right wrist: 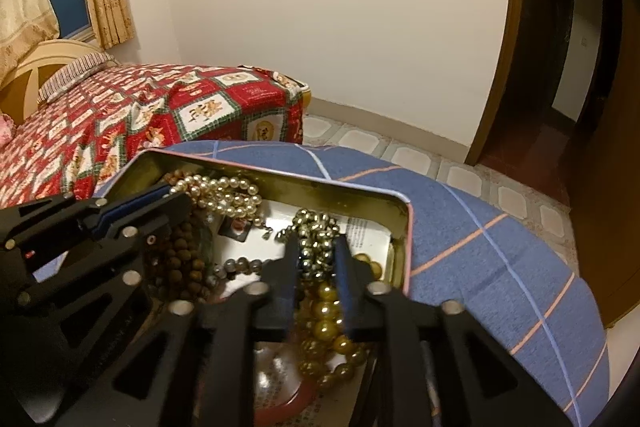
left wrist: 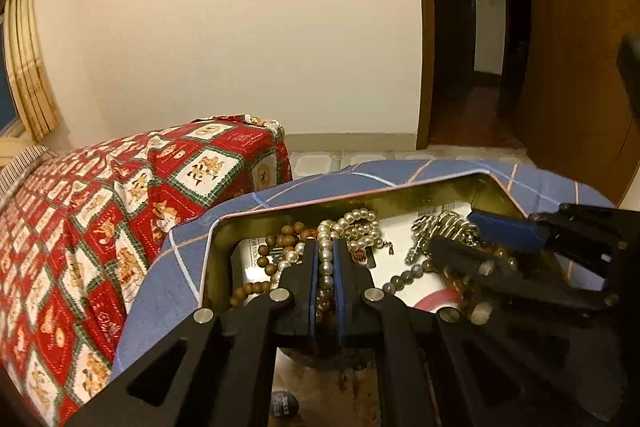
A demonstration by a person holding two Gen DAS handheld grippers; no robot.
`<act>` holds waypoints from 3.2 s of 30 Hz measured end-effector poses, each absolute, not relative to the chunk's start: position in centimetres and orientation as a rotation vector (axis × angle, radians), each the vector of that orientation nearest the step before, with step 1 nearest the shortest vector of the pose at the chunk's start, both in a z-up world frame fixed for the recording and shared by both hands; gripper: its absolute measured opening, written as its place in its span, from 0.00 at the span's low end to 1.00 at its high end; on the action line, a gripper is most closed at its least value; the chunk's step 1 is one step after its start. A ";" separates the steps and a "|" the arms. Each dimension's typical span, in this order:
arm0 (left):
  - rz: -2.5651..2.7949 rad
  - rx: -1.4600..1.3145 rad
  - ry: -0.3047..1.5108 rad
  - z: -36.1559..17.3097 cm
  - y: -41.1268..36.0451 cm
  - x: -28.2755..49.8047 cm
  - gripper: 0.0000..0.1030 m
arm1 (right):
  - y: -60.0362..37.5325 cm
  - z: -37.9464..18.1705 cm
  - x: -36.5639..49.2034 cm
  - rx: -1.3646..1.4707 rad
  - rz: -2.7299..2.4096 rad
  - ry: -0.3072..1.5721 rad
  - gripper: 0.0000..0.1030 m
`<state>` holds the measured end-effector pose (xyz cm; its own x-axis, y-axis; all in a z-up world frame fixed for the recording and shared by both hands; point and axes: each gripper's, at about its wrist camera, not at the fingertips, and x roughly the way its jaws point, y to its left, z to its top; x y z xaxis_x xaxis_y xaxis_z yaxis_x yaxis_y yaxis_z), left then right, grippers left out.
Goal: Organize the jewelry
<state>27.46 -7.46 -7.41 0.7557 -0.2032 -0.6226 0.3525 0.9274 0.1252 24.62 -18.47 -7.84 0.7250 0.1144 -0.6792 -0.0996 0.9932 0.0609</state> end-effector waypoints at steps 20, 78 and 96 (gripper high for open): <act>-0.223 0.230 0.658 -5.0 -5.8 22.6 0.69 | -19.8 -4.8 18.9 0.099 0.073 0.705 0.55; -0.429 0.172 0.798 -7.7 -0.1 4.0 0.69 | -16.1 -10.5 4.4 -0.175 0.171 0.956 0.06; -0.795 0.345 0.832 -9.5 -9.9 2.3 0.69 | -21.6 -10.0 3.9 0.018 0.077 0.930 0.06</act>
